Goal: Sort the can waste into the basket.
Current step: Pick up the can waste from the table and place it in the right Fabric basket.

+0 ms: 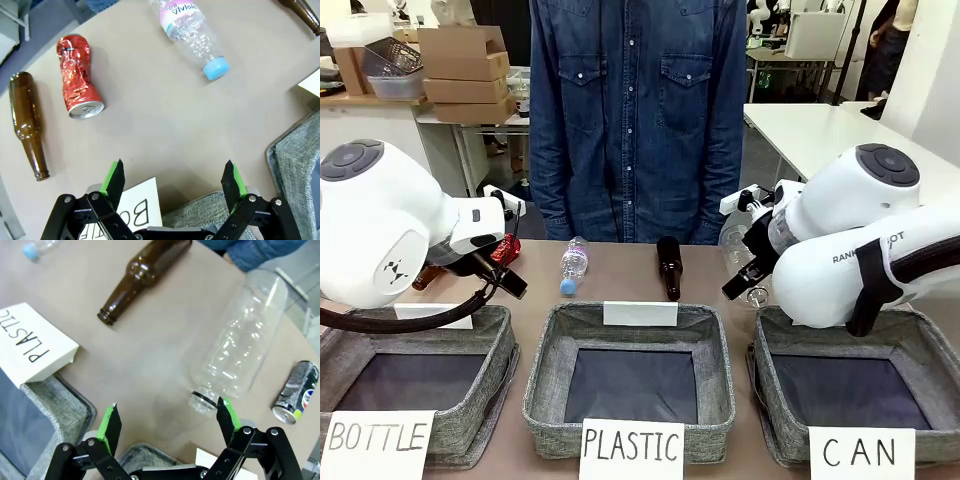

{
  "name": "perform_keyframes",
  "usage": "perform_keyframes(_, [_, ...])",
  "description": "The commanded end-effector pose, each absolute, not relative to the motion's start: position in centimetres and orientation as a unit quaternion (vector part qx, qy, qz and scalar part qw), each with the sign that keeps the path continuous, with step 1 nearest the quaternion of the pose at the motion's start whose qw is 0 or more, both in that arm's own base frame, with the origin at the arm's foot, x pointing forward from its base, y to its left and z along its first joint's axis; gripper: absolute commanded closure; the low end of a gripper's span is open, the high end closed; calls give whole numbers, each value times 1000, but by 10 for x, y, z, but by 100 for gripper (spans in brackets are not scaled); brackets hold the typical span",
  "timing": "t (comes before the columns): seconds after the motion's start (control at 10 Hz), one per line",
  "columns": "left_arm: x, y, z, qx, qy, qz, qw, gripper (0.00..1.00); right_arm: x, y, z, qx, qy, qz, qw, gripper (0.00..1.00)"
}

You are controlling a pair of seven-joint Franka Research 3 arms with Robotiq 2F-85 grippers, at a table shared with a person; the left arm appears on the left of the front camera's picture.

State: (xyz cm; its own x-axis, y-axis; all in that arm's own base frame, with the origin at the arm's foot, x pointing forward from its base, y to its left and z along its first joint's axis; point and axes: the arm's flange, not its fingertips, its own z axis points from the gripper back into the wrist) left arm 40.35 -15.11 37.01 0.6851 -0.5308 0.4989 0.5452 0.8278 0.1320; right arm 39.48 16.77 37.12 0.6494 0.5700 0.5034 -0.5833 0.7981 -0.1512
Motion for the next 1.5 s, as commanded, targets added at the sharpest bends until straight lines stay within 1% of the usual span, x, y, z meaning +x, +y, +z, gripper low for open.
perform_keyframes(0.0, [403, -151, 370, -14, -268, -293, 918, 0, 395, 168, 371, 12, -273, 317, 908, 0])
perform_keyframes(0.3, [403, -151, 370, -14, -268, -293, 918, 0, 395, 168, 371, 12, -273, 318, 908, 0])
perform_keyframes(0.4, [404, -151, 370, -14, -267, -293, 918, 0, 396, 165, 388, 19, -250, 348, 903, 0])
perform_keyframes(0.5, [386, -136, 412, -23, -224, -340, 913, 0, 380, 152, 430, 28, -268, 363, 892, 0])
perform_keyframes(0.6, [360, -116, 461, -41, -264, -329, 906, 0, 356, 131, 475, 46, -296, 347, 888, 0])
perform_keyframes(0.7, [319, -98, 508, -15, -258, -290, 922, 0, 328, 110, 510, 35, -296, 296, 908, 0])
perform_keyframes(0.8, [268, -79, 547, -2, -325, -322, 889, 0, 292, 91, 535, 29, -332, 280, 900, 0])
perform_keyframes(0.9, [238, -73, 560, 22, -379, -307, 872, 0, 261, 81, 547, -6, -370, 257, 893, 0])
perform_keyframes(1.0, [231, -78, 557, 54, -413, -260, 871, 0, 240, 77, 545, -45, -404, 252, 878, 0])
perform_keyframes(1.1, [313, -96, 567, -2, -328, -306, 894, 0, 318, 100, 558, 26, -346, 286, 893, 0])
perform_keyframes(1.2, [313, -96, 567, -2, -328, -306, 894, 0, 318, 100, 558, 26, -346, 286, 893, 0])
perform_keyframes(1.3, [313, -96, 567, -2, -328, -306, 894, 0, 280, 81, 598, -1, -385, 268, 883, 0])
perform_keyframes(1.4, [278, -85, 601, 18, -363, -292, 885, 0, 294, 90, 585, 102, -323, 310, 889, 0])
